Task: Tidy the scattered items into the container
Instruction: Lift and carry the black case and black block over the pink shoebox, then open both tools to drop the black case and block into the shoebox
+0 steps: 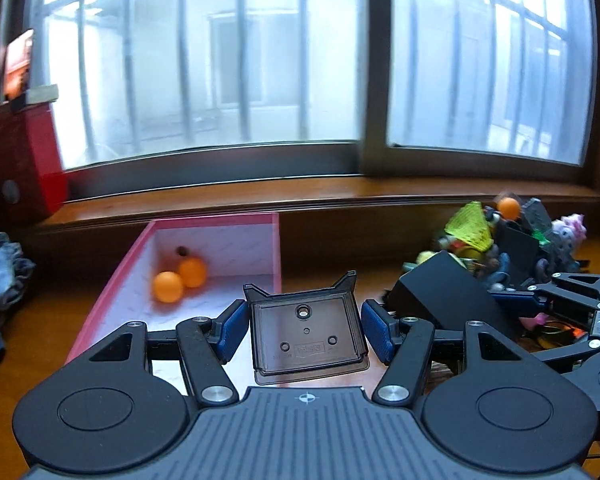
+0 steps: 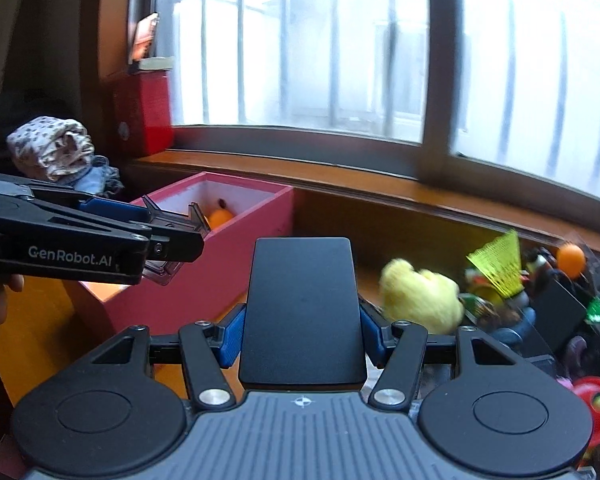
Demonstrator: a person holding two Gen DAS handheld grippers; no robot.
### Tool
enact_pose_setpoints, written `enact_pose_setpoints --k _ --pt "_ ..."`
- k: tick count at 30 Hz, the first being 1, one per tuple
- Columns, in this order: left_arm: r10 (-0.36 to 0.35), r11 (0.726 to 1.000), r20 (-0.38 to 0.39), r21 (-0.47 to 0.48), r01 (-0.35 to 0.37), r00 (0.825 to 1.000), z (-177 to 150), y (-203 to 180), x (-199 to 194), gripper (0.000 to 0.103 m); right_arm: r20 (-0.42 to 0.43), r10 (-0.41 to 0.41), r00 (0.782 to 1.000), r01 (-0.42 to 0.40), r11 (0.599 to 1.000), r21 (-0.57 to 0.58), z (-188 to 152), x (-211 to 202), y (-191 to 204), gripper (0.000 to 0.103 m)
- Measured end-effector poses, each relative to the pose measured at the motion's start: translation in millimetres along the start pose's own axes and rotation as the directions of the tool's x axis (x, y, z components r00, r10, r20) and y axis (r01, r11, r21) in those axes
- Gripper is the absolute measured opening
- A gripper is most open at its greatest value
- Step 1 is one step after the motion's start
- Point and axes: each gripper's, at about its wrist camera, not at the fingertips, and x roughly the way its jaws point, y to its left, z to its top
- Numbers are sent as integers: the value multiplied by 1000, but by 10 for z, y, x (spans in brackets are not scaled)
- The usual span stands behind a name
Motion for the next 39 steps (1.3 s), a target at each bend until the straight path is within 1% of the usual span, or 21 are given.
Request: enact_pose_setpoints --k 8,17,22,28,32,37,39 --pt "73 997 -3 -35 -73 997 -37 351 -81 62 33 62 998 -60 997 -42 211 112 321 60" --pt "128 991 -18 -45 -129 992 -135 663 -115 62 61 116 991 -111 990 -88 393 251 683 60" --pt "170 984 -20 -40 -171 985 -151 801 -121 62 69 145 987 -137 985 -109 487 344 832 60" --pt "194 979 -34 -52 -196 980 -165 924 -76 63 52 181 982 -173 976 -128 535 477 952 60" --pt "207 976 -40 -65 -209 977 -180 975 -63 68 27 200 979 -195 973 -121 518 556 981 60" --pt "221 972 -39 -72 -223 975 -185 987 -67 71 1 209 978 -208 972 -111 479 589 981 61" --pt "227 970 -37 -77 -229 973 -189 989 -88 72 -3 214 977 -213 971 -107 468 593 983 62"
